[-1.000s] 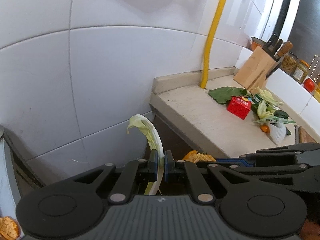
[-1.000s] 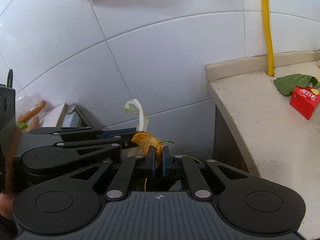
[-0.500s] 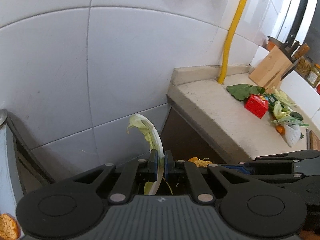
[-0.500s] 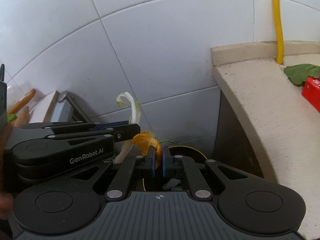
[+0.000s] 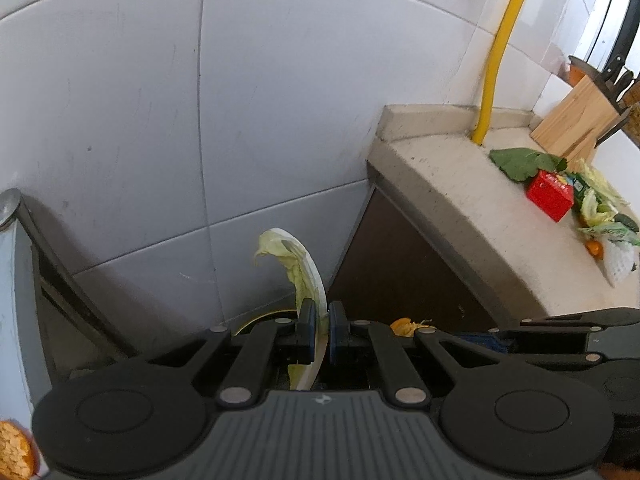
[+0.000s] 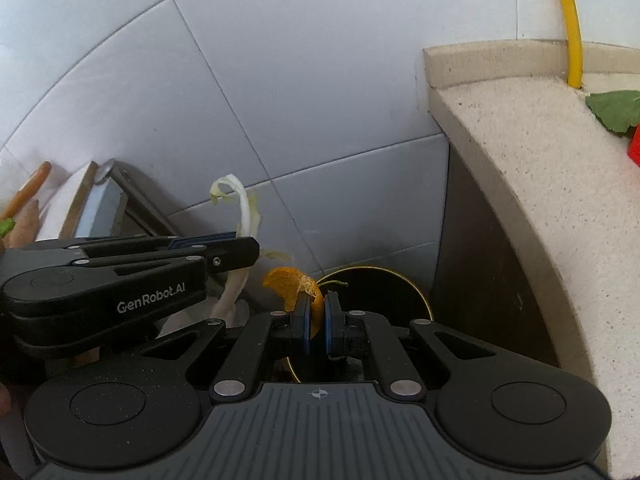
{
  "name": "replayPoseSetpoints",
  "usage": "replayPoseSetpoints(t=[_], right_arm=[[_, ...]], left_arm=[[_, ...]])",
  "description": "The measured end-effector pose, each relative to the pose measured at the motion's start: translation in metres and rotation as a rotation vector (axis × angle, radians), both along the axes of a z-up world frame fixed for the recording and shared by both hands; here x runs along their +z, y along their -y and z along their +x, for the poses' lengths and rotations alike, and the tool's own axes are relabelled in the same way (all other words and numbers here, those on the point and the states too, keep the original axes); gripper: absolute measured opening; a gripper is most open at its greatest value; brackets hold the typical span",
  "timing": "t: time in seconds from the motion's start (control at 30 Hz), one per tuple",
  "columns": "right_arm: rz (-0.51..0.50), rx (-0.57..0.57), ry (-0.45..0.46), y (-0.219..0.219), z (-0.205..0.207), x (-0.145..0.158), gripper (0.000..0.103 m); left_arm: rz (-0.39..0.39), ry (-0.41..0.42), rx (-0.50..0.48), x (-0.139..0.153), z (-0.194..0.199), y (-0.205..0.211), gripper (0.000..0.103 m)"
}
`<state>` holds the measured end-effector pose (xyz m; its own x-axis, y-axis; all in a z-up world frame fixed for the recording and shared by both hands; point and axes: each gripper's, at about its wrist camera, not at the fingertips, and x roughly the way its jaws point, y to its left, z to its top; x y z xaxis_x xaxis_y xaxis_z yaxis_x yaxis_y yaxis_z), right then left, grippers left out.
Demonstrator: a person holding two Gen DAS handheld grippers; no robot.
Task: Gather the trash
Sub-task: 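Open the left tool over the bin while the right tool opens, dropping cabbage and peel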
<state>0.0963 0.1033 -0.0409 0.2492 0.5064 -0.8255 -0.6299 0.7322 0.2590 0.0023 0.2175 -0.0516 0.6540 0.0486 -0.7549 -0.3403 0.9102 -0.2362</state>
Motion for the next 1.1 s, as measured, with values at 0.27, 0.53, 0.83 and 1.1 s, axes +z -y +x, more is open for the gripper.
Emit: replayPoseSetpoints(t=[0.27,0.53,0.83,1.1], right_arm=[[-0.010,-0.019,-0.025,0.001,0.008,-0.007,0.010],[-0.016,-0.032,-0.037,0.000,0.012,-0.012,0.010],[-0.028,-0.033,-0.047,-0.006,0.018,-0.020,0.016],[-0.042,-0.037,-0.052,-0.009,0.022,-0.027,0.022]], left_arm=[[0.005,-0.037,-0.002,-0.006,0.005,-0.001,0.004],[0.002,-0.057,-0.006,-0.009,0.007,-0.002,0.004],[0.001,-0.070,0.004,-0.012,0.011,-0.006,0.004],[-0.001,-0.076,0.011,-0.014,0.013,-0.007,0.005]])
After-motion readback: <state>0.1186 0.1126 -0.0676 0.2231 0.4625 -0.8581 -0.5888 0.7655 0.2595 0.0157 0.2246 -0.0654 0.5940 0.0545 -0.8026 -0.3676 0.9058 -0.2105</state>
